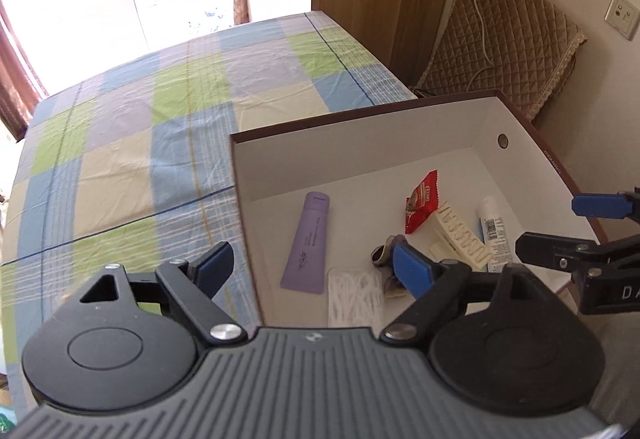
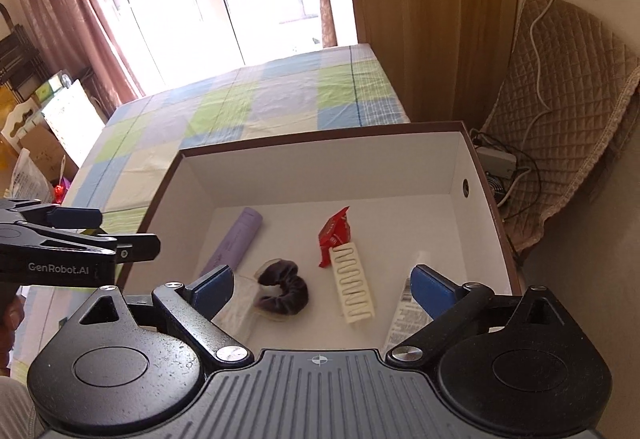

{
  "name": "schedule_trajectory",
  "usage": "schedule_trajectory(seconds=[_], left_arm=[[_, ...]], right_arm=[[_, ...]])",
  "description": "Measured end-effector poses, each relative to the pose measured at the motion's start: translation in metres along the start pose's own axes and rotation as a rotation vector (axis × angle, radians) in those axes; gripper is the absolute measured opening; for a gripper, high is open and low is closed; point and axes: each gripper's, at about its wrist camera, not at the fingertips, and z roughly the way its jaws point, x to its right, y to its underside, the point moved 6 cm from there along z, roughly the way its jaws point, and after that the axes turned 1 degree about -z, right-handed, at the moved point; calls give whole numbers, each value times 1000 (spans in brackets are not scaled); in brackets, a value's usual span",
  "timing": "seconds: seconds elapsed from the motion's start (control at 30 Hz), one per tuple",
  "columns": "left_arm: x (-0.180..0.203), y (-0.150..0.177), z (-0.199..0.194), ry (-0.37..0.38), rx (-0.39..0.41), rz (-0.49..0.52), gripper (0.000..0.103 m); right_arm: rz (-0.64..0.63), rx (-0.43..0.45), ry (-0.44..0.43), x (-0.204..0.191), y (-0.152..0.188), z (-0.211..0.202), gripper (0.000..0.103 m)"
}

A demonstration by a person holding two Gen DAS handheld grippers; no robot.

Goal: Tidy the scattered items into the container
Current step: 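Withdraw both grippers from the box back over the bed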

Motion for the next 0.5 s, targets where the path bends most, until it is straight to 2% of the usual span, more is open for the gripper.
schedule_trajectory(seconds=[0.5], left_arm=[[-64,62,-79,-102,-5,-121,88]], right_arm=[[-106,4,-35,-81,18,-18,100]])
